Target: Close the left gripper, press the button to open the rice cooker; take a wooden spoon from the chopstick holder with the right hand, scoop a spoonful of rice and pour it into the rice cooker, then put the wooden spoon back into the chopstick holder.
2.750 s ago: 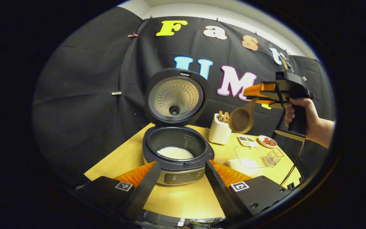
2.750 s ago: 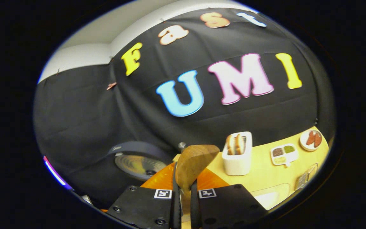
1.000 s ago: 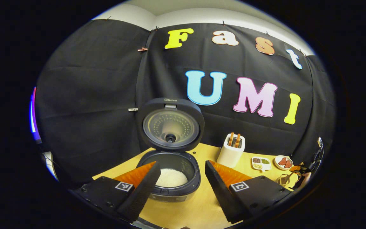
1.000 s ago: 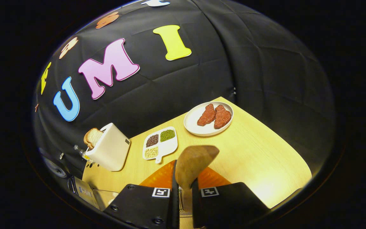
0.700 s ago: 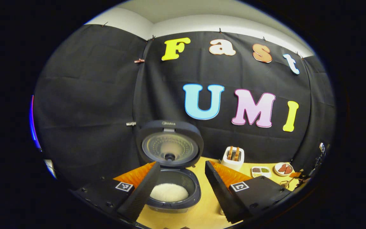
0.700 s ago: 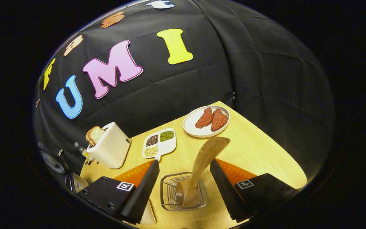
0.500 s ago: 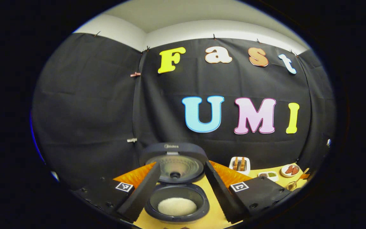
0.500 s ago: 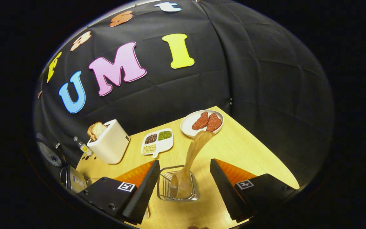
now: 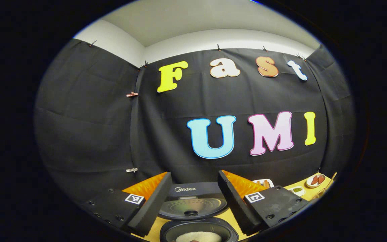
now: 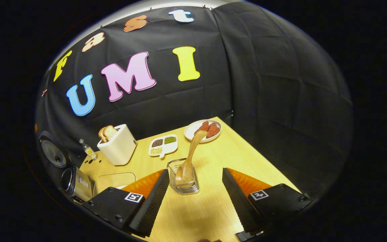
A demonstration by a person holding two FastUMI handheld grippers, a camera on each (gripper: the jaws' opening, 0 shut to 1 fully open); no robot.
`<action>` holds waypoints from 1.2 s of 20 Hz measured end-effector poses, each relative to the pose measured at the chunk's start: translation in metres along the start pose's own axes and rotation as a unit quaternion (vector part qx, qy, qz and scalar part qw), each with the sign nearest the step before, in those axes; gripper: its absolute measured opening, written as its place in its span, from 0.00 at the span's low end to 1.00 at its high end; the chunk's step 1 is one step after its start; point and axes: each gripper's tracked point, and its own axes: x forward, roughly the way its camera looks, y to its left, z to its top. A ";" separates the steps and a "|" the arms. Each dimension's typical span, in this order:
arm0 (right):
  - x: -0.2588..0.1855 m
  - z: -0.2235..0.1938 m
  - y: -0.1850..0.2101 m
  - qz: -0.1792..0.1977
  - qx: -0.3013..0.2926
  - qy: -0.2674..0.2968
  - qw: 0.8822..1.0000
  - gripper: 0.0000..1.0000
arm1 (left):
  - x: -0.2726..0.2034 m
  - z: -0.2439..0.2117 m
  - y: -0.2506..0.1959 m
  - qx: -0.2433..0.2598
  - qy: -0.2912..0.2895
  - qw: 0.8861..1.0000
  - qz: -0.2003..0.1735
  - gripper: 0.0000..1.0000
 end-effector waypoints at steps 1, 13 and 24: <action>-0.011 0.003 0.000 -0.002 -0.005 -0.009 1.000 0.99 | 0.009 -0.003 0.005 -0.007 -0.001 1.000 0.003 0.98; -0.055 -0.013 0.009 -0.009 0.008 -0.004 1.000 0.99 | 0.058 -0.034 0.006 0.012 0.055 0.998 -0.010 0.96; -0.047 -0.036 0.057 0.059 -0.032 0.016 0.998 0.99 | -0.049 -0.084 -0.012 -0.034 0.220 0.975 0.006 0.98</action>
